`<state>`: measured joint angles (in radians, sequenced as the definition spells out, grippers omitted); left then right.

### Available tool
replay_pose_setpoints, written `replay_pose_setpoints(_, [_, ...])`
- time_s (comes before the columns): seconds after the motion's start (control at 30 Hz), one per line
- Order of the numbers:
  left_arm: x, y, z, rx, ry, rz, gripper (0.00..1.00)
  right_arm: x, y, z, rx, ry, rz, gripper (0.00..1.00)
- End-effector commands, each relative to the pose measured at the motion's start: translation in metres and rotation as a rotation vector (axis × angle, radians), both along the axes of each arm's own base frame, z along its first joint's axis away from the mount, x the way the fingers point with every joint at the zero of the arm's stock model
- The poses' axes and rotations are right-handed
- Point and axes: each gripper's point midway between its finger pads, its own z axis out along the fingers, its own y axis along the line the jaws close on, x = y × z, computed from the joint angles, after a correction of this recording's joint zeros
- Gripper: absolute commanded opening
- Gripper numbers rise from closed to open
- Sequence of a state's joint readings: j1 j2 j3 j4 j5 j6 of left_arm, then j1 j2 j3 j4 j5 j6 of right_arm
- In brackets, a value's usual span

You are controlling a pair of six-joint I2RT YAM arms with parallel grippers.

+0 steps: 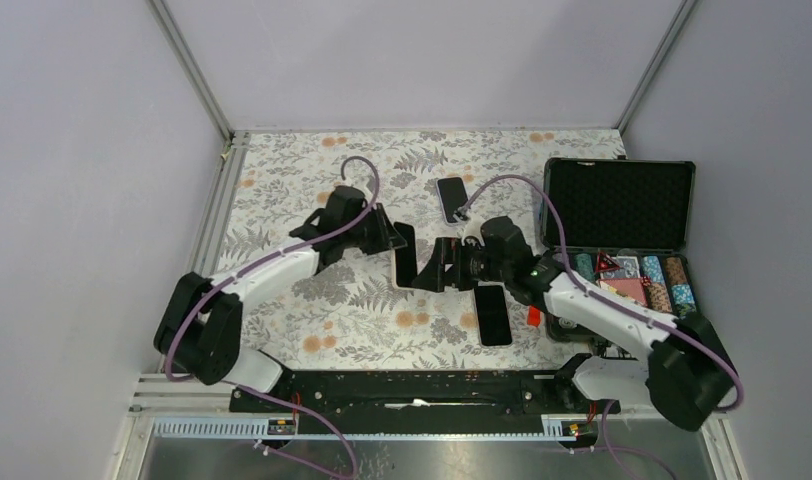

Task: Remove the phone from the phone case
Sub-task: Pick up the phone at the center of the board, then remove the phone case from the phone.

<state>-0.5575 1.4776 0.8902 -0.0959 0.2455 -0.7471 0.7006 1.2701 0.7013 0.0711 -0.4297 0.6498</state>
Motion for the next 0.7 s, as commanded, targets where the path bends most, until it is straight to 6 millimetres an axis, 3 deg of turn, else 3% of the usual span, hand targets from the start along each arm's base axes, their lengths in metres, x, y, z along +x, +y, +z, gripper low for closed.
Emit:
replay_pose_setpoints(0.0, [0.021, 0.003, 0.105, -0.185, -0.230, -0.054, 0.00, -0.005, -0.006, 0.040, 0.075, -0.084, -0.006, 0.99])
replay_pose_setpoints(0.17, [0.016, 0.023, 0.176, -0.327, -0.356, -0.042, 0.00, -0.016, -0.006, 0.086, 0.202, -0.178, 0.032, 0.95])
replay_pose_setpoints(0.3, [-0.007, 0.024, 0.224, -0.421, -0.418, -0.130, 0.00, -0.026, -0.009, 0.122, 0.303, -0.253, 0.044, 0.96])
replay_pose_setpoints(0.53, [-0.049, 0.024, 0.279, -0.602, -0.454, -0.219, 0.00, -0.048, -0.006, 0.181, 0.512, -0.353, 0.140, 0.89])
replay_pose_setpoints(0.67, [-0.064, 0.021, 0.298, -0.708, -0.411, -0.263, 0.00, -0.049, -0.006, 0.193, 0.532, -0.416, 0.158, 0.84])
